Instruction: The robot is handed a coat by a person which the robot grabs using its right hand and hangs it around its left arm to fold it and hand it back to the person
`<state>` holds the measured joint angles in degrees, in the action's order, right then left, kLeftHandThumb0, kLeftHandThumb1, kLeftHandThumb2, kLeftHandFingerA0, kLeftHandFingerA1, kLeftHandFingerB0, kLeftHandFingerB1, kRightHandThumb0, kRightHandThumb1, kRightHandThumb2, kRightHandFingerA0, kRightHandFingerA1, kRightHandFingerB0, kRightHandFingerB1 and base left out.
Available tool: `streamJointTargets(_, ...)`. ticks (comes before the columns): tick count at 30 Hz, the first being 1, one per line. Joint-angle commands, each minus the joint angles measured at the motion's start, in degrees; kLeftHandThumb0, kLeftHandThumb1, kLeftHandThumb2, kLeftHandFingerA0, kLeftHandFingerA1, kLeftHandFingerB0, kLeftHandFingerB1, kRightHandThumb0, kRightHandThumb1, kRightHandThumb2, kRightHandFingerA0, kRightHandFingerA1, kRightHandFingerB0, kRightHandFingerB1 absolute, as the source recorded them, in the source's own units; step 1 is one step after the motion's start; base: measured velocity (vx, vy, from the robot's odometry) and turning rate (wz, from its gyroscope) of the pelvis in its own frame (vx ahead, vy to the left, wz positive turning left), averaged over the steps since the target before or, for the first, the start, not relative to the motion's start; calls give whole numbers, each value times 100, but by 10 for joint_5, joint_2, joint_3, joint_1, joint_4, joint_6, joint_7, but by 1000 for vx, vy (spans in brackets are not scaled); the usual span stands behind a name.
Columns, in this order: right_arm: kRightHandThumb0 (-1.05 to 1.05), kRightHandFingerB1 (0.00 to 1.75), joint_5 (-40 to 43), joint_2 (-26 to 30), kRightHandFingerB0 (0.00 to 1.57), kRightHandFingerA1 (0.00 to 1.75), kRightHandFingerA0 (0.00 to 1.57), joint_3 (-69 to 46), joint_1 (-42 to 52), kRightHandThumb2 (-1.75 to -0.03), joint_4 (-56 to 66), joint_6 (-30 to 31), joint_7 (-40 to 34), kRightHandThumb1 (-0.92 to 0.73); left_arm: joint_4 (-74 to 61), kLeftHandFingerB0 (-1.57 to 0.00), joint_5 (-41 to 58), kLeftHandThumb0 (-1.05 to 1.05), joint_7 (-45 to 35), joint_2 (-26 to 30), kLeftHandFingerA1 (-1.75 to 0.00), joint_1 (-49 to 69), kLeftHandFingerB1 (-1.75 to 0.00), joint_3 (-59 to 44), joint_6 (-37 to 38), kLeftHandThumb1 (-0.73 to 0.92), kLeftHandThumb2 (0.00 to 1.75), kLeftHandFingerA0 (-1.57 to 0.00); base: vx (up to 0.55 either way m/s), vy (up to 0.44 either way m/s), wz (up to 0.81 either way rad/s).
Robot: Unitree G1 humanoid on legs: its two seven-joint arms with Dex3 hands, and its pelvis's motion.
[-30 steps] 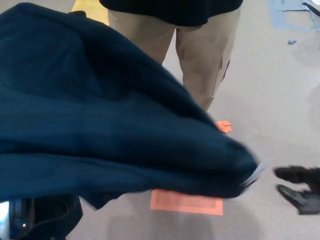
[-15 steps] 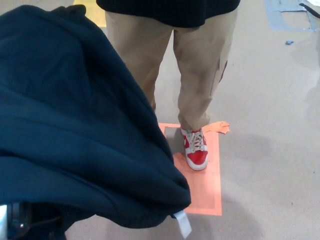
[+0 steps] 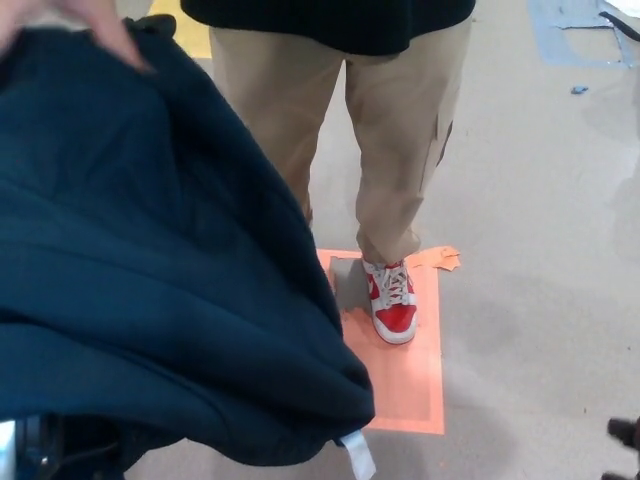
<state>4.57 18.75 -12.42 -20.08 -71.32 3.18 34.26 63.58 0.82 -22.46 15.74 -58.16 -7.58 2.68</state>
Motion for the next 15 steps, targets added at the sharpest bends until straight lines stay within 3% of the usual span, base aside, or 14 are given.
streamJointTargets(1, -85, 18, -118, -11, 0, 15, 1, 100, 44, -100, -18, -86, -183, -77, -40, -8, 14, -87, -21, 7, -23, 10, -23, -1, 11, 72, 104, -9, 0, 0, 0)
streamJointTargets(2, -85, 15, -118, -11, 0, 15, 0, 107, 46, -116, -19, -88, -185, -81, -42, -9, 15, -88, -21, 6, -23, 11, -23, -2, 12, 72, 104, -9, 0, 0, 0)
streamJointTargets(5, -87, 13, -127, -10, 0, 13, 0, 132, 47, -116, -20, -83, -201, -80, -53, -8, 16, -87, -23, 3, -24, 16, -21, -2, 10, 73, 105, -8, 0, 0, 0)
streamJointTargets(6, -86, 9, -131, -8, 0, 6, 0, 142, 48, -95, -20, -85, -200, -74, -56, -8, 21, -86, -25, 1, -24, 17, -21, -4, 8, 72, 104, -8, 0, 0, 0)
streamJointTargets(7, -88, 11, -132, -8, 0, 12, 0, 147, 49, -114, -21, -84, -200, -79, -58, -8, 25, -86, -28, 0, -24, 17, -21, -7, 6, 71, 103, -9, 0, 0, 0)
streamJointTargets(8, -88, 11, -130, -8, 0, 12, 0, 151, 48, -114, -22, -81, -201, -79, -61, -8, 28, -86, -30, -2, -24, 19, -21, -9, 4, 71, 103, -9, 0, 0, 0)
streamJointTargets(9, -84, 7, -124, -10, 0, 4, 0, 151, 50, -94, -23, -76, -203, -73, -65, -8, 27, -86, -29, -4, -25, 20, -21, -8, 4, 71, 103, -9, 0, 0, 0)
streamJointTargets(10, -88, 10, -130, -9, 0, 11, 0, 161, 50, -115, -25, -76, -203, -83, -70, -8, 27, -86, -29, -5, -24, 21, -21, -6, 2, 71, 103, -8, 0, 0, 0)
streamJointTargets(15, -90, 9, -149, -5, 0, 11, 0, 196, 49, -116, -35, -69, -227, -81, -76, -7, 23, -85, -27, -2, -23, 26, -18, -3, 6, 72, 104, -7, 0, 0, 0)
